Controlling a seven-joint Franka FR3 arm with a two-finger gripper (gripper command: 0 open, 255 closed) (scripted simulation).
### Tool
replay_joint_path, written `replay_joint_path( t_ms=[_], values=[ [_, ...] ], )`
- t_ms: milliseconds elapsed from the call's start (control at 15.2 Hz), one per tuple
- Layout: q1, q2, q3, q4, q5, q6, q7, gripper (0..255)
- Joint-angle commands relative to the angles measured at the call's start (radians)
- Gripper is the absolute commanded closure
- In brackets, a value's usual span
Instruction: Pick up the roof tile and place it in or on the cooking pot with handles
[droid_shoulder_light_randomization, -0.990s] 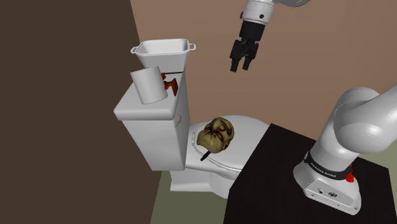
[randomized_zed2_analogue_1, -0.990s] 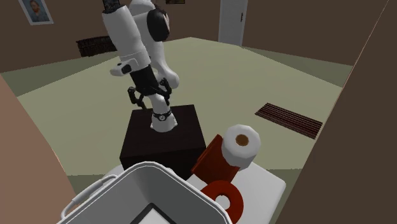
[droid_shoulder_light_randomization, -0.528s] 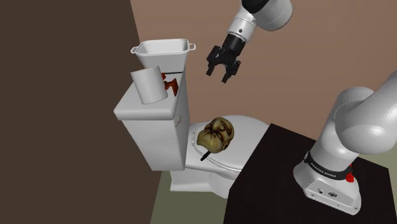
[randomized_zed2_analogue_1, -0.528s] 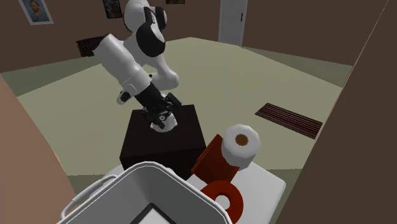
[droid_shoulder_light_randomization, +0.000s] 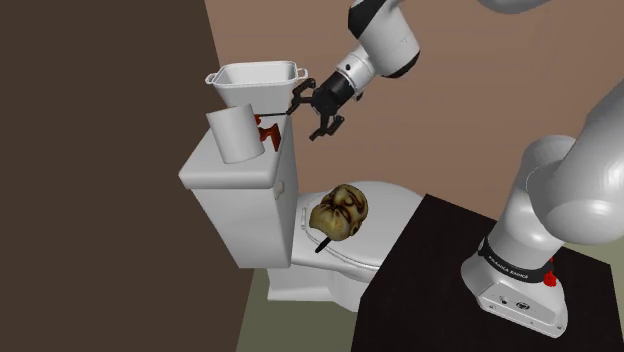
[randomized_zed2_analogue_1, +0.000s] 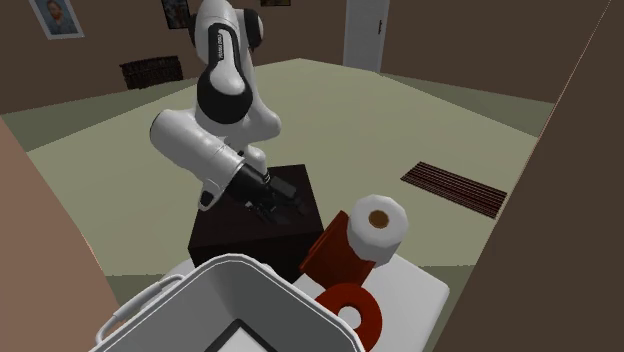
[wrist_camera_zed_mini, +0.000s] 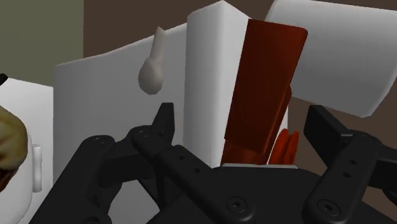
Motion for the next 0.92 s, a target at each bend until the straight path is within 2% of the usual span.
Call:
replay_joint_path(
  t_ms=[0,66,528,858],
  values=[
    [0.025,0.073,-0.013,0.032,0.182,0.011,-0.04,0],
    [0.031,0.103,-0.017,0.047,0.255,0.009,-0.055,0],
    [0.063,0.174,0.017,0.087,0.329,0.05,-0.086,0],
    [0.065,0.18,0.019,0.09,0.335,0.053,-0.089,0]
  ],
)
